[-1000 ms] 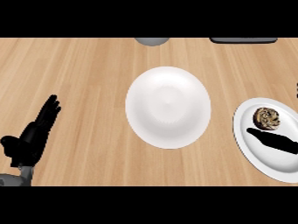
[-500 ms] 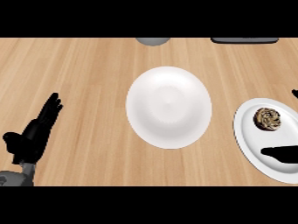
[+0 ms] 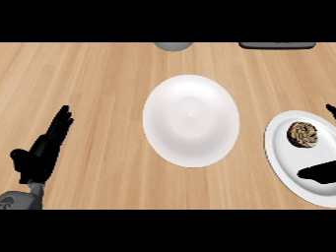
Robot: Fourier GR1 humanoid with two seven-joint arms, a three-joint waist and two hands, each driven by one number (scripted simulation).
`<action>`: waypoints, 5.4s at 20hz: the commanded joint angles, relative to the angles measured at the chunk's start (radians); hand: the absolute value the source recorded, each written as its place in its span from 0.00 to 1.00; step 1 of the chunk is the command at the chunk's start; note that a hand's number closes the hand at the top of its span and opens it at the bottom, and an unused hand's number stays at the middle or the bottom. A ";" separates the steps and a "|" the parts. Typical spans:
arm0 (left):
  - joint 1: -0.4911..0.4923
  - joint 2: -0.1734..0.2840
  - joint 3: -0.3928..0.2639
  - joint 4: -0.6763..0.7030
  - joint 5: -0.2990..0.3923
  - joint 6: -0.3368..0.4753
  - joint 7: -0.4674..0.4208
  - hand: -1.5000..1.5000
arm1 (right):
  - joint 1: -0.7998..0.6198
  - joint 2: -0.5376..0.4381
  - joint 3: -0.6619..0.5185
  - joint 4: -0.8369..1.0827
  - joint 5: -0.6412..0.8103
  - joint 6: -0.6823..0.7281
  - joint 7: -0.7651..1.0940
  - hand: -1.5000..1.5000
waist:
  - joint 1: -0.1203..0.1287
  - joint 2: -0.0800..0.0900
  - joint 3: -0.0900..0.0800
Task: Pick the cupcake from the plate and place it in the plate
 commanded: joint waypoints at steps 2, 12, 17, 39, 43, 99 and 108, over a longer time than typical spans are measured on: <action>-0.001 0.003 0.041 -0.025 -0.004 -0.037 0.042 0.50 | 0.023 0.012 0.001 0.027 0.068 0.067 0.028 0.00 | -0.001 0.000 0.001; 0.059 -0.062 0.081 -0.086 -0.088 -0.057 0.042 0.50 | -0.208 0.118 -0.071 0.400 0.162 0.141 -0.124 0.00 | 0.009 0.001 0.001; 0.051 -0.065 0.137 0.032 -0.094 -0.134 -0.046 0.50 | -0.192 0.202 -0.040 0.397 0.269 0.079 -0.076 0.00 | 0.004 0.001 0.000; 0.053 -0.117 0.205 -0.072 -0.160 -0.131 0.074 0.50 | 0.051 0.322 -0.063 0.299 0.463 -0.131 -0.202 1.00 | -0.045 -0.014 -0.003; 0.086 -0.105 0.230 -0.084 -0.156 -0.111 0.087 0.50 | 0.247 0.400 -0.038 0.152 0.548 -0.258 -0.098 1.00 | -0.101 -0.031 -0.006; 0.015 -0.135 0.231 -0.026 -0.207 -0.202 0.026 0.50 | -0.560 0.672 0.249 0.337 0.951 -0.461 0.643 0.00 | 0.040 0.008 0.001; -0.013 -0.137 0.235 -0.048 -0.205 -0.187 0.095 0.50 | -0.561 0.671 0.138 0.348 0.900 -0.755 0.538 0.00 | 0.021 0.003 0.002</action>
